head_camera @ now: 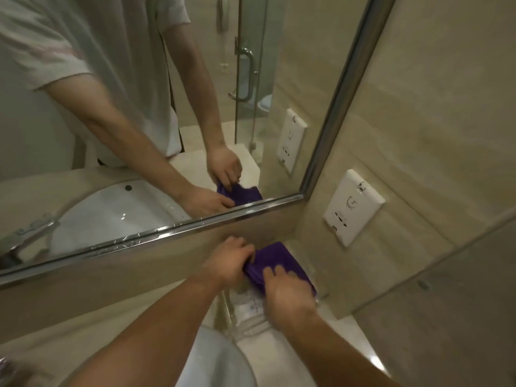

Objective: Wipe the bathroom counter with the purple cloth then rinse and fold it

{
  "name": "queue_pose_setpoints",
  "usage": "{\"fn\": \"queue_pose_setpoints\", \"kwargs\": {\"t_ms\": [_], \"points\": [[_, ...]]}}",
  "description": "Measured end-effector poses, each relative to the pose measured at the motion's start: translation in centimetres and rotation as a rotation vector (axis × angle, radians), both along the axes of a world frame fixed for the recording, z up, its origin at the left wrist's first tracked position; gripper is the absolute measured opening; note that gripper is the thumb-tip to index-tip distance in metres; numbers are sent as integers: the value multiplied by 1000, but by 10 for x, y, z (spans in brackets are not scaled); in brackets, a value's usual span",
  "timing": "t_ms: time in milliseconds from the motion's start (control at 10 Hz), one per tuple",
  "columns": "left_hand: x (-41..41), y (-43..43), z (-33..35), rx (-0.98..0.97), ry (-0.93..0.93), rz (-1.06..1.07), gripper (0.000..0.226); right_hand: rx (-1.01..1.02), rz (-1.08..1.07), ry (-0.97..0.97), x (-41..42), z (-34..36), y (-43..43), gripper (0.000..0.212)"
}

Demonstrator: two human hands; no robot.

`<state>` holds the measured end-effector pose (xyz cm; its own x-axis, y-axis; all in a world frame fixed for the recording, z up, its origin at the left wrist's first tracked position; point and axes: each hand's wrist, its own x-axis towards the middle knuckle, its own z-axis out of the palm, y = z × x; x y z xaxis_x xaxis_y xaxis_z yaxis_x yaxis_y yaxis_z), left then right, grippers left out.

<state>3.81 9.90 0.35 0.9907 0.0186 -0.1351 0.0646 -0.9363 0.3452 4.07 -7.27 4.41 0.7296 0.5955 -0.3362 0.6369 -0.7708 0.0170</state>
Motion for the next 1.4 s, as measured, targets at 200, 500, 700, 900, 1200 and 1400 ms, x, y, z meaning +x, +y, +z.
{"fn": "queue_pose_setpoints", "kwargs": {"t_ms": [200, 500, 700, 900, 1200, 1400], "points": [[-40, 12, -48, -151, 167, 145, 40, 42, -98, 295, -25, -51, 12, 50], [-45, -52, -33, -213, -26, 885, 40, 424, -405, 156, 107, -50, -7, 41], [-23, -66, -49, -206, 181, 966, 35, 284, -405, 354, 137, -91, -4, 36], [2, -54, -48, -274, 98, 1039, 12, 469, -536, 260, 145, -98, -16, 31], [2, -51, -51, -280, 66, 966, 16, 458, -358, 231, 151, -100, -16, 42], [-3, -52, -27, -240, 211, 862, 35, 431, -280, 338, 145, -76, -21, 58]]}}
